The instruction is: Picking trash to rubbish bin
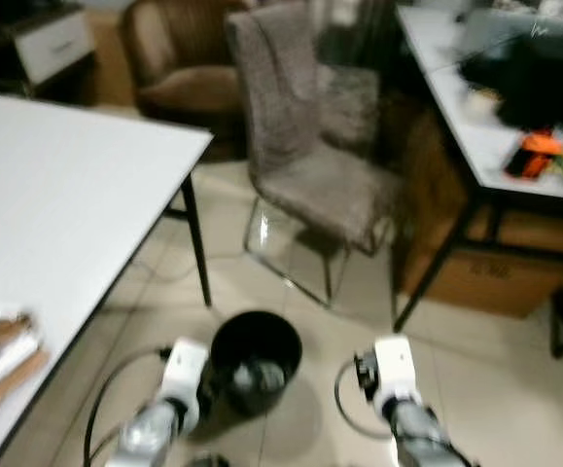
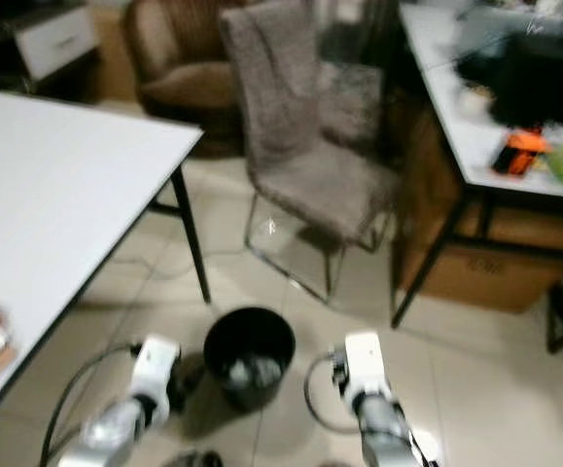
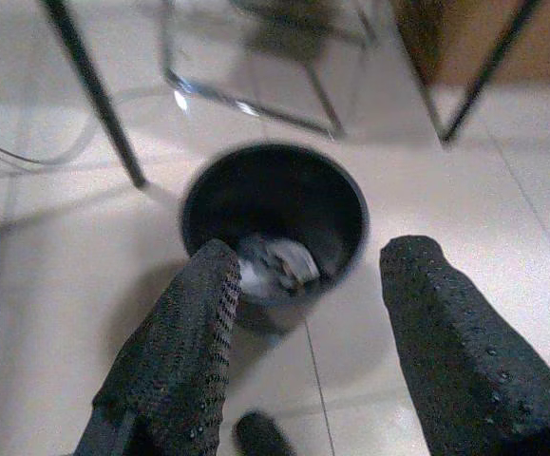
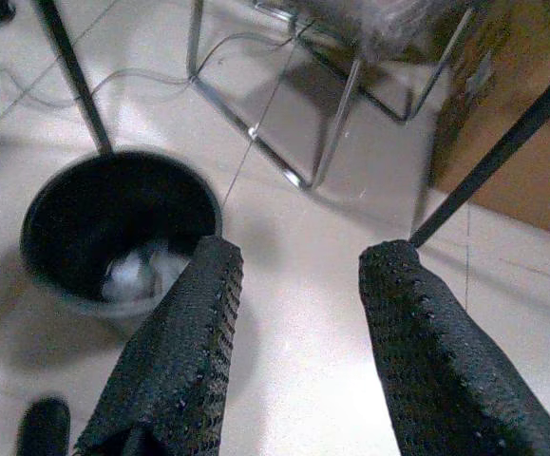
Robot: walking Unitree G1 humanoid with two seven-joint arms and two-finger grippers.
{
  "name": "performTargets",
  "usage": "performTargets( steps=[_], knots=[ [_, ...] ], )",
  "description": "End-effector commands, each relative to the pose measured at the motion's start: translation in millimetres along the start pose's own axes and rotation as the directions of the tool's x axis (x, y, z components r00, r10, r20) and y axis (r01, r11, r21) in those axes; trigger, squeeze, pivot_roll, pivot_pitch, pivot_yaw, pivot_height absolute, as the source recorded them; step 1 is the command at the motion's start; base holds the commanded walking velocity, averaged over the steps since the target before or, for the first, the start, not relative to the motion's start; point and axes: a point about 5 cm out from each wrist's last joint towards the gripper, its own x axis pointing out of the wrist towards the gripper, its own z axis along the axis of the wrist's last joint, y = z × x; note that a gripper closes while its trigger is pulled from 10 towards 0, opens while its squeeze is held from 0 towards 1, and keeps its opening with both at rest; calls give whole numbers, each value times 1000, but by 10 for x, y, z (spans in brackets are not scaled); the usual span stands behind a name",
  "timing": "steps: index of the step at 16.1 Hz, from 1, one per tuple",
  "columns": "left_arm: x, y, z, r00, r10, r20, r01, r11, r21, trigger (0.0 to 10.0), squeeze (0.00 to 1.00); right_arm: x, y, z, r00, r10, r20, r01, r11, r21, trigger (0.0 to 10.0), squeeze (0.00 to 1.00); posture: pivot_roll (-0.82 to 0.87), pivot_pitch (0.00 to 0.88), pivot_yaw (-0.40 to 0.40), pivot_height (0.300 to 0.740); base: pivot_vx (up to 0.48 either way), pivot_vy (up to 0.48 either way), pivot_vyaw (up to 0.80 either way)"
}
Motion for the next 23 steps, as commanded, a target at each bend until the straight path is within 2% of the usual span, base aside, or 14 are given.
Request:
performTargets(
  steps=[1, 23],
  knots=[
    [-19, -35, -71, 1000, -10, -19, 10, 1000, -7, 10000, 0, 35, -26, 77, 1000, -1, 15, 1, 1000, -14, 10000, 0, -27, 0, -18, 740, -401, 0, 0],
    [-16, 29, -76, 1000, 4, -16, -4, 1000, 10, 10000, 0, 80, 50, 95, 1000, 16, 9, -16, 1000, -18, 10000, 0, -5, 0, -23, 740, -445, 0, 0]
  ],
)
